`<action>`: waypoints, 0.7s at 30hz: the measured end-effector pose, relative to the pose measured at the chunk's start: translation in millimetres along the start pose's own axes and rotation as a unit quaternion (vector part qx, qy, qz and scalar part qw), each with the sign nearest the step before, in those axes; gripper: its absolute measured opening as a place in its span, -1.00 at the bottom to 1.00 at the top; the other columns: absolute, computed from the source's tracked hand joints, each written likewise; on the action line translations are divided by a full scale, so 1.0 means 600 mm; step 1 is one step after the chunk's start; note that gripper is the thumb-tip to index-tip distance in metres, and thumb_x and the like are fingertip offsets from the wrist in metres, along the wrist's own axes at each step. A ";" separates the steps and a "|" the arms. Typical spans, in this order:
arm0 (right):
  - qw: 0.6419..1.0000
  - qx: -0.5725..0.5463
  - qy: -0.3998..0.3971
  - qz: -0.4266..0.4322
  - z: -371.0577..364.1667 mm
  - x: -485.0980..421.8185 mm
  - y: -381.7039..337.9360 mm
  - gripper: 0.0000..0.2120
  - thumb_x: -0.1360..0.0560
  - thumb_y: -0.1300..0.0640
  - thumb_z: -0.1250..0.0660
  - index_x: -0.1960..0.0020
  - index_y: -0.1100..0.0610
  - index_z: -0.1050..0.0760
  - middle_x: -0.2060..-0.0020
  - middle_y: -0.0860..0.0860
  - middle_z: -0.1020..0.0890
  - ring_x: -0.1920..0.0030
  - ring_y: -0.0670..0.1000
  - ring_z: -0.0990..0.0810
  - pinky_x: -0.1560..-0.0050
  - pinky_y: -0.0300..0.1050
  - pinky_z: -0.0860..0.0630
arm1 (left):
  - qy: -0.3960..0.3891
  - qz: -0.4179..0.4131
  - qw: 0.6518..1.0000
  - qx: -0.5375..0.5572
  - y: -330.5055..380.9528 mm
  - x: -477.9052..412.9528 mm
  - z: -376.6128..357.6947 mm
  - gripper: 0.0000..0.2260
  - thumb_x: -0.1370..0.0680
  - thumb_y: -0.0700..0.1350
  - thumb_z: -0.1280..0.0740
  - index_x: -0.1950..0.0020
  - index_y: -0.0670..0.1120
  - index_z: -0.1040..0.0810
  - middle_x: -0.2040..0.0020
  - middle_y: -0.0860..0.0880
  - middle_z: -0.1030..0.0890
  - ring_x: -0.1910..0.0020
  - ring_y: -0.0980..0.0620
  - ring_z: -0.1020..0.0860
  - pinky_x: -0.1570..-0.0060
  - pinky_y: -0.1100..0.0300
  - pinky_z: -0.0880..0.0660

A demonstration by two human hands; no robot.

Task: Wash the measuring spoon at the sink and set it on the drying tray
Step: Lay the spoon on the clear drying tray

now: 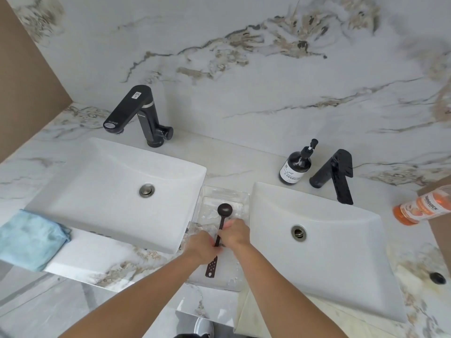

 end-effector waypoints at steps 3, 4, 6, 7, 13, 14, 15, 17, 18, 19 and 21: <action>1.000 0.003 -0.014 0.003 -0.007 0.003 0.001 -0.87 -0.41 0.34 -0.31 0.16 0.23 -0.63 0.18 0.16 -0.70 0.13 0.10 -0.66 0.04 -0.07 -0.62 | 0.002 0.019 0.999 0.048 -0.003 0.004 0.003 -0.61 -0.50 0.08 -0.34 0.45 -0.05 -0.37 0.47 0.00 -0.45 0.45 0.01 -0.48 0.39 0.23 -0.43; 1.000 0.002 -0.016 0.002 -0.008 0.002 0.004 -0.87 -0.41 0.34 -0.30 0.15 0.25 -0.63 0.17 0.16 -0.69 0.12 0.11 -0.65 0.05 -0.09 -0.60 | 0.001 0.021 0.998 0.057 -0.001 0.006 0.002 -0.62 -0.51 0.07 -0.33 0.45 -0.05 -0.37 0.47 0.00 -0.45 0.49 0.04 -0.45 0.43 0.24 -0.42; 1.000 -0.001 -0.021 0.000 -0.009 0.002 0.007 -0.84 -0.41 0.35 -0.26 0.18 0.28 -0.62 0.20 0.15 -0.69 0.10 0.13 -0.65 0.09 -0.12 -0.57 | 0.000 0.027 0.997 0.070 0.000 0.010 0.001 -0.63 -0.52 0.05 -0.32 0.44 -0.06 -0.37 0.45 -0.01 -0.44 0.50 0.05 -0.43 0.47 0.25 -0.39; 1.000 -0.003 -0.024 -0.002 -0.008 0.004 0.008 -0.83 -0.40 0.36 -0.24 0.24 0.26 -0.61 0.26 0.11 -0.67 0.12 0.14 -0.64 0.11 -0.13 -0.56 | -0.001 0.032 0.996 0.079 0.000 0.012 0.001 -0.63 -0.53 0.05 -0.32 0.42 -0.06 -0.37 0.44 -0.02 -0.44 0.49 0.03 -0.43 0.48 0.25 -0.38; 0.998 -0.037 -0.048 -0.003 -0.014 0.002 -0.002 -0.69 -0.41 0.36 -0.21 -0.08 0.37 -0.62 0.03 0.27 -0.72 0.03 0.23 -0.71 -0.03 0.14 -0.66 | -0.009 0.060 0.989 0.136 -0.003 0.016 0.012 -0.65 -0.55 0.05 -0.33 0.35 -0.11 -0.38 0.40 -0.08 -0.46 0.42 -0.05 -0.44 0.47 0.19 -0.40; 0.998 -0.036 -0.055 -0.001 -0.015 0.005 -0.002 -0.68 -0.41 0.36 -0.22 -0.10 0.39 -0.61 0.01 0.30 -0.71 0.00 0.25 -0.71 -0.04 0.17 -0.65 | -0.009 0.061 0.988 0.141 -0.002 0.019 0.012 -0.67 -0.54 0.04 -0.34 0.33 -0.12 -0.40 0.37 -0.09 -0.49 0.39 -0.06 -0.47 0.44 0.18 -0.43; 0.997 -0.039 -0.062 0.000 -0.016 0.008 -0.001 -0.68 -0.42 0.36 -0.22 -0.11 0.40 -0.60 -0.01 0.32 -0.71 -0.02 0.26 -0.70 -0.06 0.19 -0.65 | -0.009 0.062 0.988 0.143 -0.001 0.020 0.013 -0.68 -0.53 0.04 -0.34 0.30 -0.13 -0.41 0.33 -0.11 -0.52 0.36 -0.07 -0.51 0.41 0.16 -0.47; 0.997 -0.047 -0.064 0.002 -0.013 0.012 0.000 -0.68 -0.43 0.36 -0.22 -0.13 0.40 -0.58 -0.02 0.33 -0.70 -0.03 0.26 -0.70 -0.07 0.19 -0.64 | -0.008 0.061 0.988 0.145 0.000 0.023 0.014 -0.70 -0.54 0.04 -0.35 0.24 -0.15 -0.45 0.25 -0.15 -0.57 0.34 -0.09 -0.56 0.36 0.12 -0.56; 0.997 -0.047 -0.065 0.003 -0.010 0.013 0.001 -0.67 -0.42 0.36 -0.21 -0.12 0.40 -0.59 -0.01 0.32 -0.70 -0.02 0.26 -0.70 -0.07 0.20 -0.64 | -0.006 0.061 0.988 0.140 0.001 0.024 0.015 -0.71 -0.55 0.04 -0.34 0.20 -0.17 -0.47 0.23 -0.17 -0.60 0.34 -0.10 -0.58 0.32 0.09 -0.61; 0.996 -0.050 -0.067 0.005 -0.007 0.014 0.002 -0.67 -0.42 0.36 -0.20 -0.11 0.39 -0.60 0.01 0.31 -0.71 -0.02 0.26 -0.71 -0.07 0.19 -0.64 | -0.006 0.061 0.988 0.141 0.001 0.025 0.017 -0.72 -0.56 0.03 -0.33 0.15 -0.19 -0.51 0.21 -0.19 -0.64 0.32 -0.12 -0.61 0.26 0.06 -0.65; 0.996 -0.052 -0.072 0.005 -0.001 0.017 0.004 -0.66 -0.43 0.37 -0.18 -0.13 0.36 -0.60 0.02 0.25 -0.70 -0.03 0.25 -0.70 -0.08 0.16 -0.64 | -0.003 0.063 0.987 0.148 0.001 0.029 0.022 -0.72 -0.56 -0.02 -0.30 0.03 -0.25 -0.58 0.11 -0.21 -0.71 0.25 -0.15 -0.69 0.15 0.00 -0.69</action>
Point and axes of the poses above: each hand's wrist, its own x-axis away from the middle knuckle, its own z-axis out of the back of the hand, y = z × x, the point moved 9 cm from there along -x, towards the middle knuckle
